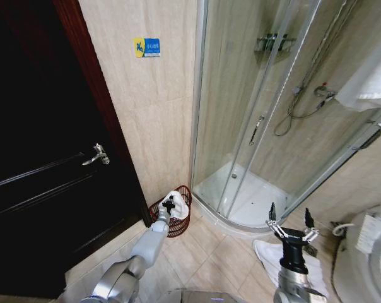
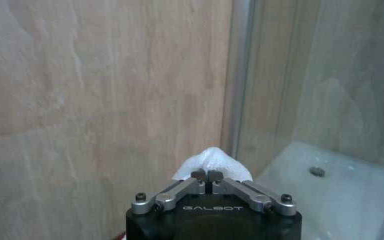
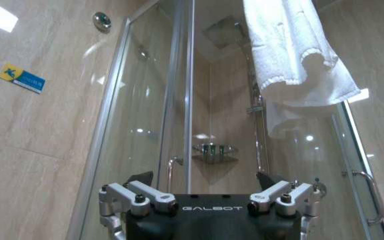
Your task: Discard the used towel into the hamper.
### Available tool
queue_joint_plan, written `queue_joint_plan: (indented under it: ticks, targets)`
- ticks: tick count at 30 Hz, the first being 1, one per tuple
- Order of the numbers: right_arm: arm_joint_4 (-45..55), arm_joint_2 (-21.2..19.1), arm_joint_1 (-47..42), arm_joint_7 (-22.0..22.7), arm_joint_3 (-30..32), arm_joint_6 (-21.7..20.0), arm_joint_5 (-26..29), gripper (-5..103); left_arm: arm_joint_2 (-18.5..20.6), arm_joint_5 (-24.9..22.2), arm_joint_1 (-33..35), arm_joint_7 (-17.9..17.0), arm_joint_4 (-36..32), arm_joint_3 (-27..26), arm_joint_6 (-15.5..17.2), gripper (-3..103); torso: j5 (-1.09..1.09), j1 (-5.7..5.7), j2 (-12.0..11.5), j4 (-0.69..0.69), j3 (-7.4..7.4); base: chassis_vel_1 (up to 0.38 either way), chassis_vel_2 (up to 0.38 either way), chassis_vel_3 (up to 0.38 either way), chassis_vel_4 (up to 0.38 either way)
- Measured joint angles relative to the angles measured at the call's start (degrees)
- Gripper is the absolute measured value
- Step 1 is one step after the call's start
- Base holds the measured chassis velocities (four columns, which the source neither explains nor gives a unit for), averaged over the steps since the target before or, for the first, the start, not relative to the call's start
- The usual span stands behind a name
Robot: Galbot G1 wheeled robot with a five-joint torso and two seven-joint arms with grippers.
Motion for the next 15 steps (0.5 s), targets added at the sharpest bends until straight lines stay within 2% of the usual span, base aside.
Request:
queue_joint_plan:
  ticks: [15]
  targets:
    - [-0.9, 0.9, 0.0, -0.3, -0.6, 0.1, -0.6, 100, -1.8, 3.7, -1.0, -0.3, 5.2, -1.3, 2.3, 0, 0.0, 0.0, 0.0, 0.0, 0.0, 0.0, 0.0, 0.0, 0.0]
